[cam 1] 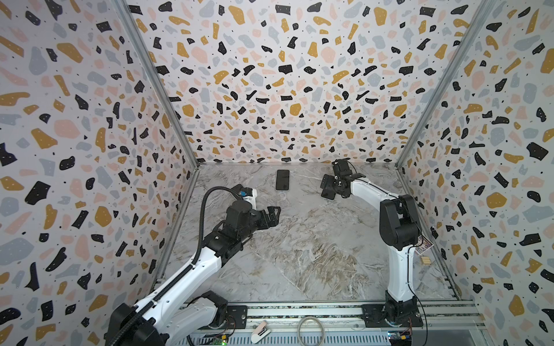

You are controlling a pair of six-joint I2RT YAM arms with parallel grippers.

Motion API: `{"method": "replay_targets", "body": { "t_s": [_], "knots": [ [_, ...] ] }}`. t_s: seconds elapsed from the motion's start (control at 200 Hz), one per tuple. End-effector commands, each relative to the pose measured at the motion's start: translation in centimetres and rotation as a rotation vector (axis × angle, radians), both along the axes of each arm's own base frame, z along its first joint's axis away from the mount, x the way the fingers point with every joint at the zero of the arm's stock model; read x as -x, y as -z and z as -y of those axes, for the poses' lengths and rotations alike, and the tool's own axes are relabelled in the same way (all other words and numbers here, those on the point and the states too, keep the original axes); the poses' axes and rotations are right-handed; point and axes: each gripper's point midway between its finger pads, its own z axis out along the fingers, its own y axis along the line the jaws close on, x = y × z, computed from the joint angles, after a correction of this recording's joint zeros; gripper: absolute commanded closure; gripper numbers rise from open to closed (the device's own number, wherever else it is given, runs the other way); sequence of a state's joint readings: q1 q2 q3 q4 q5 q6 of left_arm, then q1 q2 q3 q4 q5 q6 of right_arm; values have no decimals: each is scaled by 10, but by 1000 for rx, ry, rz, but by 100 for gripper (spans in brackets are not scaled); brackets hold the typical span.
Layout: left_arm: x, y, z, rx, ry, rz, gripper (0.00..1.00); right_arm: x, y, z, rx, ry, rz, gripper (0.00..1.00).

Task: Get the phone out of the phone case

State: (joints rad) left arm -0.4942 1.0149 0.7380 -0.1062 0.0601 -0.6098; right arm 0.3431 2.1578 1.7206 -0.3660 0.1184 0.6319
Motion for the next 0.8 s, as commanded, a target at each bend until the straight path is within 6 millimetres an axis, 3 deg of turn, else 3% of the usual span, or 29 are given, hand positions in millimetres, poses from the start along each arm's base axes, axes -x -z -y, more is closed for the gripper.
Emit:
{"method": "replay_targets", "body": {
  "t_s": [0.0,0.24,0.796],
  "knots": [
    [-2,-17,-3,-22,-11,55,0,0,7,6,51,44,-57,0],
    [0,-12,-8,-48,-18,55,0,-13,15,4,98,72,-82,0],
    [6,-6,-17,-83,-33,64,0,-22,40,-8,126,64,-118,1]
  ]
}}
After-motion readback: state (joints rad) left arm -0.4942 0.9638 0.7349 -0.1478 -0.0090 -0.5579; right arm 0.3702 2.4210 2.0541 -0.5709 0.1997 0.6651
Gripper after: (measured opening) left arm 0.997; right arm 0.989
